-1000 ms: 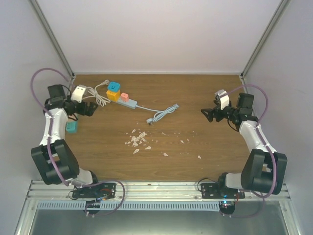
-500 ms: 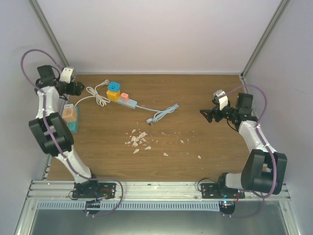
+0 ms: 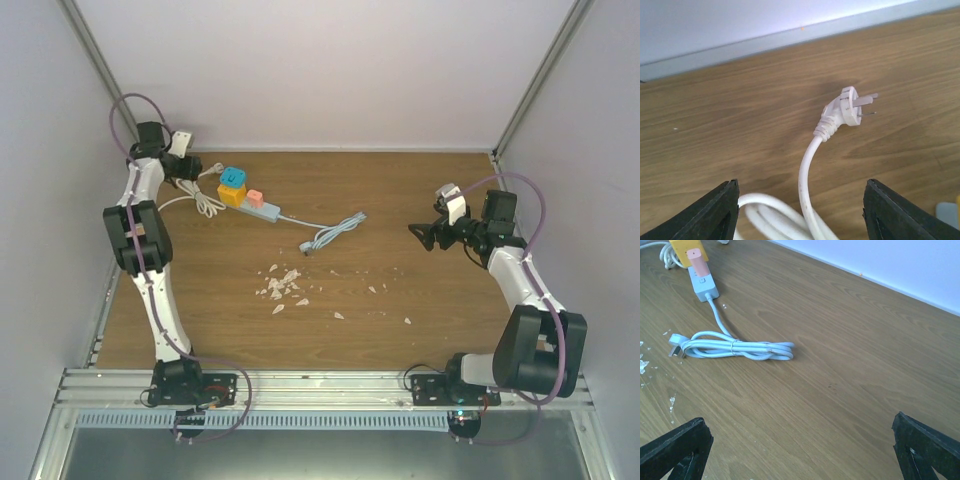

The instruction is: Pull the plug off the socket

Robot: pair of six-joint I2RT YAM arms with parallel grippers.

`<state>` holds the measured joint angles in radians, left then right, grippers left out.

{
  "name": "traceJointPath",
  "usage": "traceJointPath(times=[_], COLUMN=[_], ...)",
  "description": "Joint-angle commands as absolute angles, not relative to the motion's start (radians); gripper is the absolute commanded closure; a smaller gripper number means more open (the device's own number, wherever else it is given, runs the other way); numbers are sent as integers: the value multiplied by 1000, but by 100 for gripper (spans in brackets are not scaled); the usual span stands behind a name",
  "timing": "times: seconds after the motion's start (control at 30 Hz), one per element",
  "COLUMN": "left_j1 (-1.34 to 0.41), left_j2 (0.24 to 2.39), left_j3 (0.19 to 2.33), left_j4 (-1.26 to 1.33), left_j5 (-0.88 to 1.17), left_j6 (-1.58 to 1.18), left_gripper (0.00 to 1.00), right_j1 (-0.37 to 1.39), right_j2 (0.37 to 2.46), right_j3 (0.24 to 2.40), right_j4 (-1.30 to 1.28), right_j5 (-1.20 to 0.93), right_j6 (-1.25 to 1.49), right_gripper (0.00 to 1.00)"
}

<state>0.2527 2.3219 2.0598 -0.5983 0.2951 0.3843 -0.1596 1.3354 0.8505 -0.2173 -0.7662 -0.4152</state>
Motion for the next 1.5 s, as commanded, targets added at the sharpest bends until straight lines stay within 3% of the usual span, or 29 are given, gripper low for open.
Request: traceJointPath(times=[0.0,0.13,0.53,0.8,1.47], left_j1=[241,223,247,283,301], left_j2=[2391,2436,2423,2305,1860], left_j3=[2134,2160,2052,1879,1238], left_j4=[-566,-579,-609,-620,-694], left_j5=[235,204,164,196,359], left_j6=[348,355,399,465,686], left_gripper=[32,34,67,72,73], right_j1=[-149,-149,-151,-150,-149], right_j2=[1335,1341,1337,1333,1321], right_j3=[845,848,848,849,850], right_j4=[-216,-218,-222,-230,-242], right_j5=[-767,-764,-765,-770,-791], right_j6=[-436,-435,-439,-445,-466], right_gripper=[0,0,1,0,1])
